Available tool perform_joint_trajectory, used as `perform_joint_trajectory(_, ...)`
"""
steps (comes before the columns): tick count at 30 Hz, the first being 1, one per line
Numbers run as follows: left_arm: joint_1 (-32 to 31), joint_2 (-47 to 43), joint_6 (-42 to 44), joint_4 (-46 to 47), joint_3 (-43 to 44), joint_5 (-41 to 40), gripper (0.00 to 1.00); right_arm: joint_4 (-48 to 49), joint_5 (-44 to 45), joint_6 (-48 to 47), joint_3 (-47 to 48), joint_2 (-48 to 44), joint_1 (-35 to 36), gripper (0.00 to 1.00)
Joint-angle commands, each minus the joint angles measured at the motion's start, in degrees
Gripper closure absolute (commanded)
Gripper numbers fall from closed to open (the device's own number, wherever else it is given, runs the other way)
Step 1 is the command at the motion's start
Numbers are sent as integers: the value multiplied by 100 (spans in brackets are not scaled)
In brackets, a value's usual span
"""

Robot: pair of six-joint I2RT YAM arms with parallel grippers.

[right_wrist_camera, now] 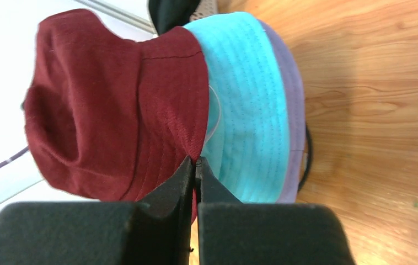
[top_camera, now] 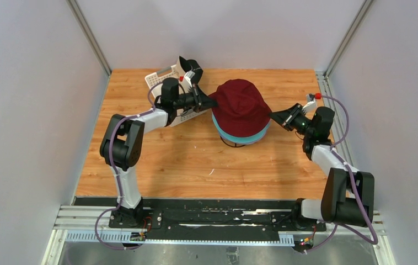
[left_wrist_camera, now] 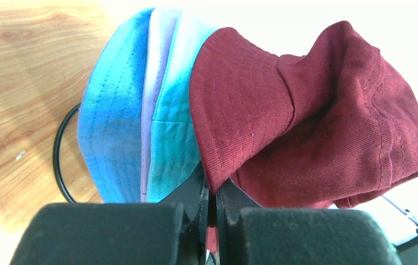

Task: Stack the hats
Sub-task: Stack the hat on the hat.

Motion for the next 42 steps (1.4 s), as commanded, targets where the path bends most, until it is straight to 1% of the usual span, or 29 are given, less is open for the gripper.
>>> perform_joint_trajectory(1,46,-86,-132,268,-265,-64,93,-2261,1071,-1405,233,-116,13,99)
perform_joint_trajectory(4,35,-125,-115,277,-347,-68,93,-2535,1333,-1557,299,-62,76,100)
perform_joint_trajectory(14,7,-121,-319,765,-807,-73,90,-2634,1582,-1674,354,276,239,100)
perform_joint_trajectory(18,7,-93,-701,1346,-863,7,90,-2815,1843,-1855,435,38,349,100)
perform_joint_trajectory(21,7,-143,-816,1435,-799,-5,89,-3121,1998,-2024,590,-196,364,99)
perform_joint_trajectory(23,7,-211,-809,1385,-727,-19,86,-3155,1974,-2051,612,-378,357,91)
perform_joint_trajectory(24,7,-241,-780,1314,-682,-23,84,-3130,1937,-2053,620,-493,357,84)
perform_joint_trajectory(25,7,-261,-744,1260,-628,-18,82,-3122,1897,-2052,632,-599,355,69)
perform_joint_trajectory(26,7,-275,-724,1219,-587,-5,81,-3117,1853,-2067,654,-713,355,60)
perform_joint_trajectory(27,2,-284,-713,1178,-529,2,80,-3115,1798,-2082,680,-815,355,53)
perform_joint_trajectory(28,2,-280,-681,1153,-474,6,80,-3100,1714,-2083,697,-896,355,49)
perform_joint_trajectory(31,7,-224,-615,1017,-291,55,79,-2929,1273,-1960,772,-963,348,47)
perform_joint_trajectory(35,11,-72,-522,838,-45,78,79,-2326,629,-1497,704,-875,312,46)
perform_joint_trajectory(38,9,112,-301,515,162,76,80,-1942,371,-1255,644,-739,275,46)
perform_joint_trajectory(42,7,331,-127,246,256,41,82,-925,-152,-638,464,-423,135,46)
